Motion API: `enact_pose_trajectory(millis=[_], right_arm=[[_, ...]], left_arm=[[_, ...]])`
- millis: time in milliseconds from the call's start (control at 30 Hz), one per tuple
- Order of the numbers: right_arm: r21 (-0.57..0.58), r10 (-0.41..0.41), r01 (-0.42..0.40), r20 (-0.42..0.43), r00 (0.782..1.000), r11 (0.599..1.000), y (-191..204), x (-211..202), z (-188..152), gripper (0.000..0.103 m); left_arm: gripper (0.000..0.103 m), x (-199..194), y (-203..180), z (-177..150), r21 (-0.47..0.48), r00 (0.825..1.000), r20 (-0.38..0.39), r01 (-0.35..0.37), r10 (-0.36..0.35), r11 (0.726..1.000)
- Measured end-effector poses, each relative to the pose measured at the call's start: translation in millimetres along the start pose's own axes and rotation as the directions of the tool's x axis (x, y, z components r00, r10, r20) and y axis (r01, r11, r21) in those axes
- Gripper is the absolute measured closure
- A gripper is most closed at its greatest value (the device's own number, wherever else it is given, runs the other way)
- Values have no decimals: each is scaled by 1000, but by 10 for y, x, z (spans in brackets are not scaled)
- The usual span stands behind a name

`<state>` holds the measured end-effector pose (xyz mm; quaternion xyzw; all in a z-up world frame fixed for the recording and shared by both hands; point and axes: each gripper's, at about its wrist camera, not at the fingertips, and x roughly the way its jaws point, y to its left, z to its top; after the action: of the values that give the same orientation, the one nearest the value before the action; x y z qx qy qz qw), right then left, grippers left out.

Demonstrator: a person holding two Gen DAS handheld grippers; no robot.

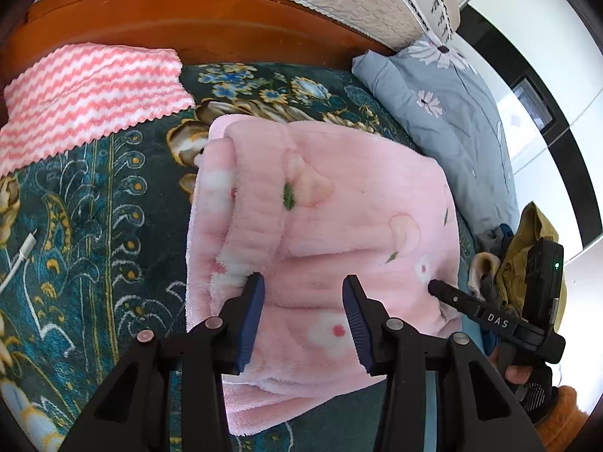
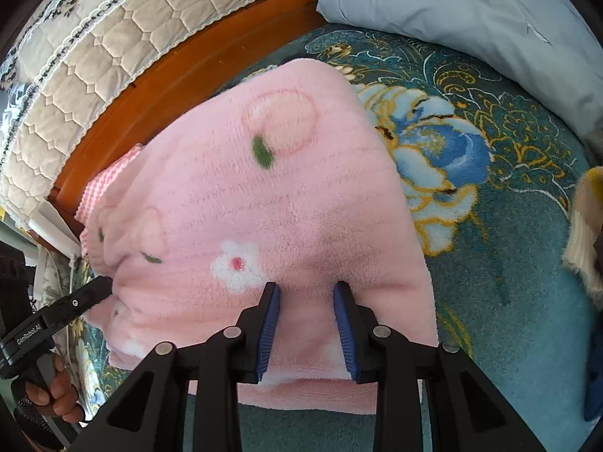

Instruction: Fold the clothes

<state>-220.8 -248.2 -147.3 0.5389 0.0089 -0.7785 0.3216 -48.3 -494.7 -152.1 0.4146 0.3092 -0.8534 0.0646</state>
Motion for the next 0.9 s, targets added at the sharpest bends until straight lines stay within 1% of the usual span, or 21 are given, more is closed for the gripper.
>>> enact_pose_trajectory(millis=[67, 167, 233, 333, 400, 533, 667, 700, 767, 800, 833, 867, 900], right_arm=[[17, 1, -1, 5, 1000, 1000, 19, -57, -1, 68], [49, 2, -4, 43, 999, 999, 72, -222, -57, 68], [75, -8, 2, 75, 997, 997, 107, -336, -140, 68], [132, -4, -11, 112, 994, 991, 156, -474, -321, 68], [145, 4, -22, 126, 992, 989, 229, -511, -458, 68], [142, -7, -9, 114, 993, 990, 369, -525, -729, 68], [142, -19, 3, 113, 993, 990, 483, -564, -989, 68], [135, -25, 9, 114, 993, 991, 520, -583, -1044, 68], [113, -42, 29, 115, 992, 993, 602, -622, -1139, 68], [102, -47, 35, 118, 992, 994, 628, -628, -1172, 66], [88, -52, 41, 121, 991, 995, 656, -642, -1207, 64], [73, -58, 49, 126, 990, 996, 688, -662, -1245, 58], [60, -67, 59, 131, 989, 996, 714, -686, -1283, 54]], left_arm=[[58, -42, -32, -11, 8, 1000, 11, 0, 0, 1000], [57, -139, -103, -28, 22, 1000, 26, -7, 7, 1000], [57, -211, -135, -59, 21, 999, 32, -11, 10, 1000], [56, -327, -152, -141, -7, 999, 37, -2, 2, 1000], [56, -393, -182, -213, -18, 999, 31, -11, 11, 1000], [56, -426, -302, -377, 45, 997, 1, -73, 73, 996], [56, -457, -423, -545, 112, 990, -26, -135, 139, 984], [55, -464, -453, -586, 129, 987, -32, -150, 155, 980], [50, -492, -511, -683, 154, 983, -22, -176, 182, 972], [46, -512, -530, -713, 157, 982, -12, -183, 187, 970], [46, -535, -545, -737, 158, 981, -1, -189, 192, 969], [45, -559, -561, -761, 159, 980, 11, -196, 196, 968], [40, -585, -580, -782, 160, 978, 24, -209, 207, 965]])
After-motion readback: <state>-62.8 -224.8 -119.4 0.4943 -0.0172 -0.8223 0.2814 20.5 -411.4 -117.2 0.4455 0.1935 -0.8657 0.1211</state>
